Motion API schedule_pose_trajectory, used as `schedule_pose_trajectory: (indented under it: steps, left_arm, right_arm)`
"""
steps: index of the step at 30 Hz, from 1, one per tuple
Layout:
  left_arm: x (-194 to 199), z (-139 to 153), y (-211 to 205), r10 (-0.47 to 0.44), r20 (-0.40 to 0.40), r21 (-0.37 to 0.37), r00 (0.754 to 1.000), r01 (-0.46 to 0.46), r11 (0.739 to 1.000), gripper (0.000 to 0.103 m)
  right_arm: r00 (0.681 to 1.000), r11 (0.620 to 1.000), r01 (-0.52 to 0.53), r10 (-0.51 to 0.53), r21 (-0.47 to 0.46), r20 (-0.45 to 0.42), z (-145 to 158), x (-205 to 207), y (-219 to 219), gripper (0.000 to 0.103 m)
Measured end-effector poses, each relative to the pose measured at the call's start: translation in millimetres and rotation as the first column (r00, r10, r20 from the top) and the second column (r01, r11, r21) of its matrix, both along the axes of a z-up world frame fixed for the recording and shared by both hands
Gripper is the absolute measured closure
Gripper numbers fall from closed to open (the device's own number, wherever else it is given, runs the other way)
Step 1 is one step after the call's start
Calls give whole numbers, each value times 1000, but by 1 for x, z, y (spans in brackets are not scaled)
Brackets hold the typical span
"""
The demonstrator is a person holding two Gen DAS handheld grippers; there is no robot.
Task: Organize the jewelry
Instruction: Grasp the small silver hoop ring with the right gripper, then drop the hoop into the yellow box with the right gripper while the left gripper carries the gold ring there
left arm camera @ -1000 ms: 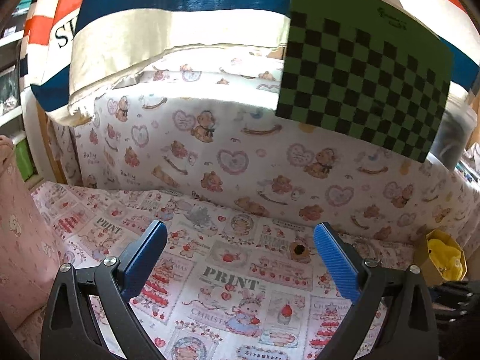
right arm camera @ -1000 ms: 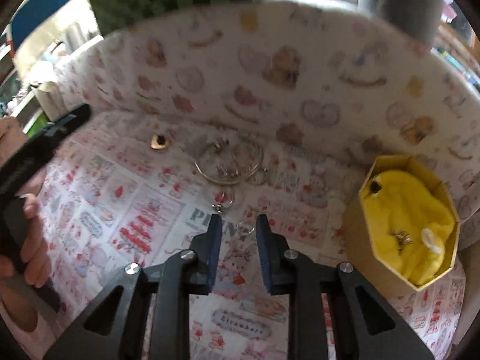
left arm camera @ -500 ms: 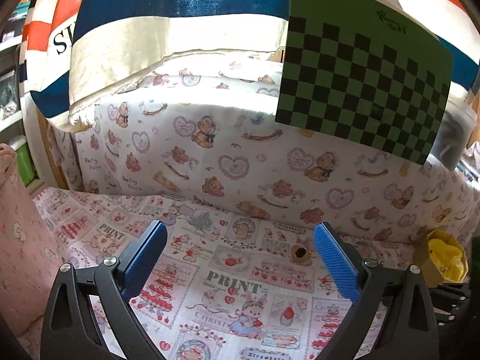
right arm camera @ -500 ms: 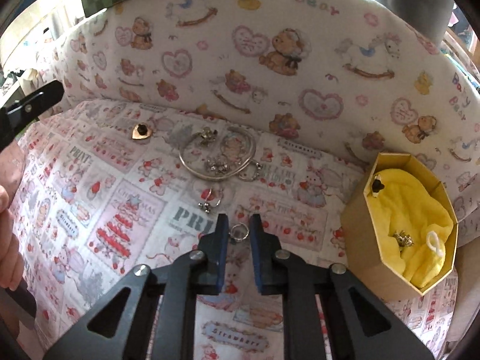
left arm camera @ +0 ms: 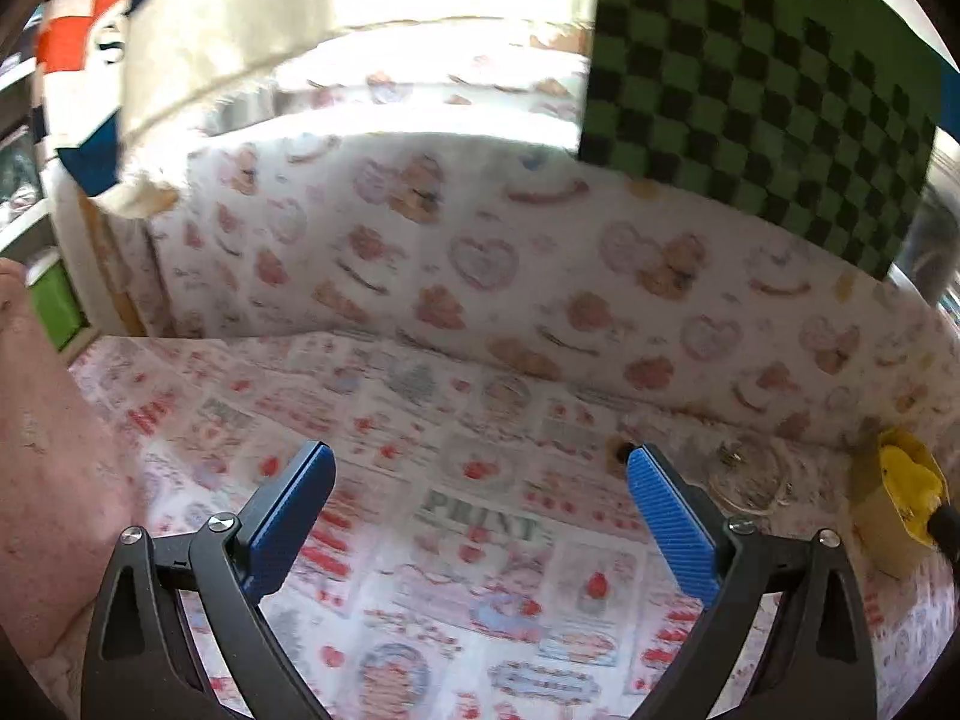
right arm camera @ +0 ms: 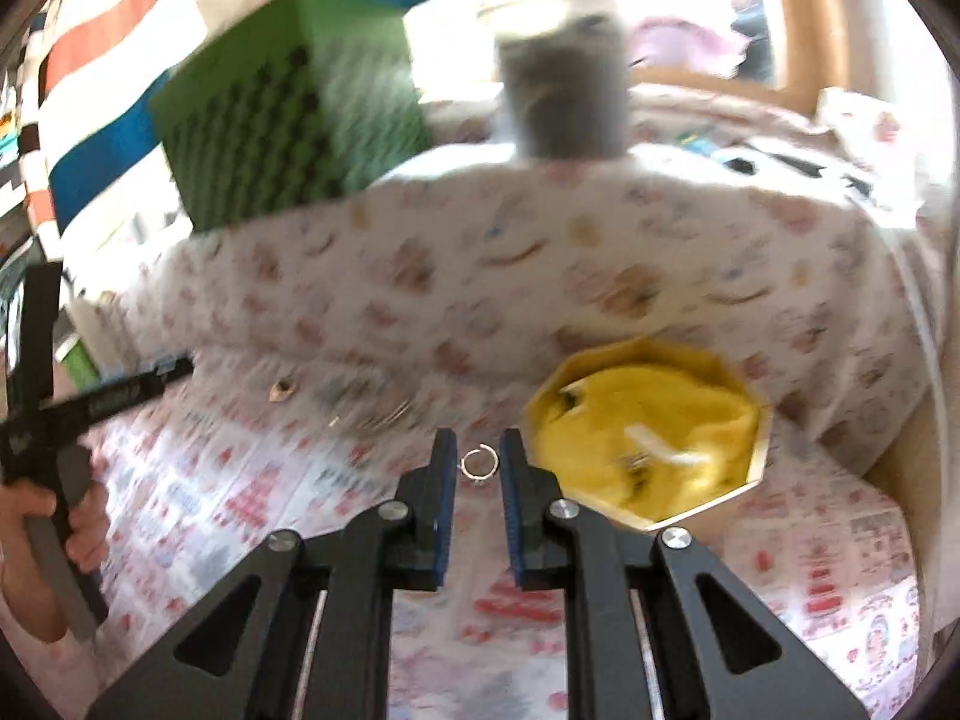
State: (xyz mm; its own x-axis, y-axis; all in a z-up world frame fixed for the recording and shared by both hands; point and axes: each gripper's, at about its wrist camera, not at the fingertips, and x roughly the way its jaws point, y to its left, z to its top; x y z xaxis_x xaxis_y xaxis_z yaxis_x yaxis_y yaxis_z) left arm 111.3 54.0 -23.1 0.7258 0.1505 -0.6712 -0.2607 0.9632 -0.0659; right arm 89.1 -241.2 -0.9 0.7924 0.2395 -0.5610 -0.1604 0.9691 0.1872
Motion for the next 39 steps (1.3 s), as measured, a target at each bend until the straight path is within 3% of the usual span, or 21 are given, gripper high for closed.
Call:
schedule_pose_trajectory:
  steps: [5,6,7,9,12,17,20,22,24,27,33,34,39]
  left_arm:
    - [12,-3,-16,-124,-54,-17,991,124,992,37]
    - [18,-6,-20,-162,-83,-32,983,159,987,48]
    - [26,-11,-24,-191,-120,-47,974,187,981,66]
    - [41,-19,-26,-190,-176,-84,966,178,980,86]
    - [59,-20,-26,-214,-202,-144,956,187,972,88]
    - [74,-14,-43,-253,-209,-42,945,250,967,89]
    - [88,-25,-49,-281,-282,-54,917,277,959,88]
    - [92,-24,-48,-252,-270,-26,929,254,967,88]
    - [95,-20,-44,-258,-245,-56,935,252,966,88]
    - [104,-24,-41,-269,-275,-86,923,255,963,88]
    - [109,-32,-49,-276,-304,-65,912,270,961,89]
    - [109,-31,-51,-274,-309,-47,911,273,961,94]
    - [88,-16,-58,-281,-291,-49,915,279,959,95]
  right_arm:
    - [999,998,48,-49,36,22,3,-3,-24,90]
    - [998,997,58,-59,45,26,3,-1,-26,90]
    - [997,997,64,-65,44,30,2,-1,-28,90]
    - [995,996,87,-88,20,40,2,-3,-30,90]
    - [995,995,92,-94,45,43,0,-5,-36,90]
    - [991,989,123,-128,85,47,2,-5,-52,90]
    - [987,985,148,-153,87,51,4,-6,-57,90]
    - [988,982,145,-151,121,38,3,-6,-61,90]
    - [988,981,144,-150,127,36,3,-5,-61,90]
    - [987,982,146,-152,119,43,5,-6,-60,90]
    - [982,983,171,-176,67,72,8,-8,-56,90]
    - [982,982,170,-176,77,72,9,-9,-57,90]
    - [980,979,182,-189,95,65,8,-8,-63,90]
